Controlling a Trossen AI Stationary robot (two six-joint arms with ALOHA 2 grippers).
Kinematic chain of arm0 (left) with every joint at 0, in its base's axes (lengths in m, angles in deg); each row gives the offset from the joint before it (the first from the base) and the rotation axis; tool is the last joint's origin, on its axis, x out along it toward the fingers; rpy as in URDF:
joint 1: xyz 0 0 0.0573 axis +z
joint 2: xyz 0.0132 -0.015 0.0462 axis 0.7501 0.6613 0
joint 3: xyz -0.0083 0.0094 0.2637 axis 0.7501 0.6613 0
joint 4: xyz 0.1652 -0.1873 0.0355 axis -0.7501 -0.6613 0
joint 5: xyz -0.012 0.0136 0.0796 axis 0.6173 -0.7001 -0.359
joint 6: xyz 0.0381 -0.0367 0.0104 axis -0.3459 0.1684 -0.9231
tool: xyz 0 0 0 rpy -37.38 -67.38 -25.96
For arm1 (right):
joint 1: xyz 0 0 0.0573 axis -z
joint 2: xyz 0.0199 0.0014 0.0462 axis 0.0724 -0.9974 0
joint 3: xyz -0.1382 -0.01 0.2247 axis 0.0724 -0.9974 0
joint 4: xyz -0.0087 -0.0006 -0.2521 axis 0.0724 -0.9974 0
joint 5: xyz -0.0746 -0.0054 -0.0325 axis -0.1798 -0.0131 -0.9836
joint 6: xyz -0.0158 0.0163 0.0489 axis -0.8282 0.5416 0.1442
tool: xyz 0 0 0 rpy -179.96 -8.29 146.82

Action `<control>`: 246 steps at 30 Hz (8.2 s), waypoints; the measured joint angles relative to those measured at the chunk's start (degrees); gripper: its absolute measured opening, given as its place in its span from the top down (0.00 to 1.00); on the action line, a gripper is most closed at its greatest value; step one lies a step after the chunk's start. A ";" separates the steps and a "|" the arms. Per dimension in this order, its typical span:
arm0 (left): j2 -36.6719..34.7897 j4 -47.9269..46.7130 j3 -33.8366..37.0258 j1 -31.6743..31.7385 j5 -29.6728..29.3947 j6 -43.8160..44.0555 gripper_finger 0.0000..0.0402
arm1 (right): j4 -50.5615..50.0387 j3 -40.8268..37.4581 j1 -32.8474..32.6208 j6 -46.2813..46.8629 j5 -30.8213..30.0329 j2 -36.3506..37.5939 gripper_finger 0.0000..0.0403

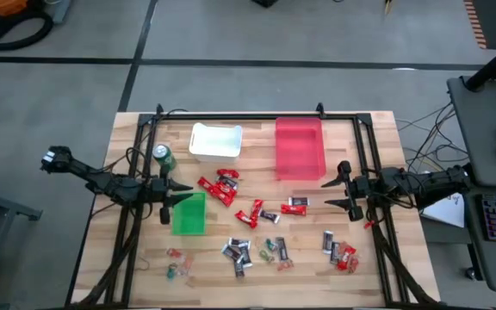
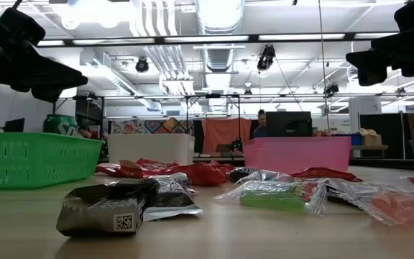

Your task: Organize candy in baskets

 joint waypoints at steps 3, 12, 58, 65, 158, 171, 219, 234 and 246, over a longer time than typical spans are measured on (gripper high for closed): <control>0.00 0.01 0.00 0.00 0.00 0.00 0.81 | 0.02 0.00 0.00 0.01 0.00 0.00 0.43; 0.02 0.02 0.01 -0.01 0.00 0.00 0.81 | 0.01 0.00 0.00 0.01 0.00 0.00 0.43; 0.00 0.00 0.01 0.01 0.02 0.00 0.81 | 0.01 0.01 0.00 0.01 0.00 0.00 0.43; 0.01 -0.02 0.00 0.01 0.00 -0.39 0.81 | 0.02 -0.01 0.00 0.01 0.00 0.00 0.43; 61.72 51.50 -20.53 0.21 -7.02 6.01 0.81 | -16.58 31.11 -5.12 22.91 -10.53 -66.03 0.43; 61.72 51.41 -20.53 0.21 -7.04 6.01 0.81 | -13.47 35.14 -9.68 25.97 -15.88 -78.82 0.43; 61.72 51.41 -20.51 -0.08 -5.68 9.05 0.81 | -31.12 61.39 -4.13 13.67 -16.50 -78.84 0.95; 61.72 51.45 -20.51 -0.18 -5.51 9.51 0.81 | -37.57 64.79 19.89 -14.06 -16.04 -78.68 0.95; 61.72 51.43 -20.51 -0.16 -7.76 8.85 0.81 | -19.62 52.51 44.65 -28.28 -2.68 -80.08 0.95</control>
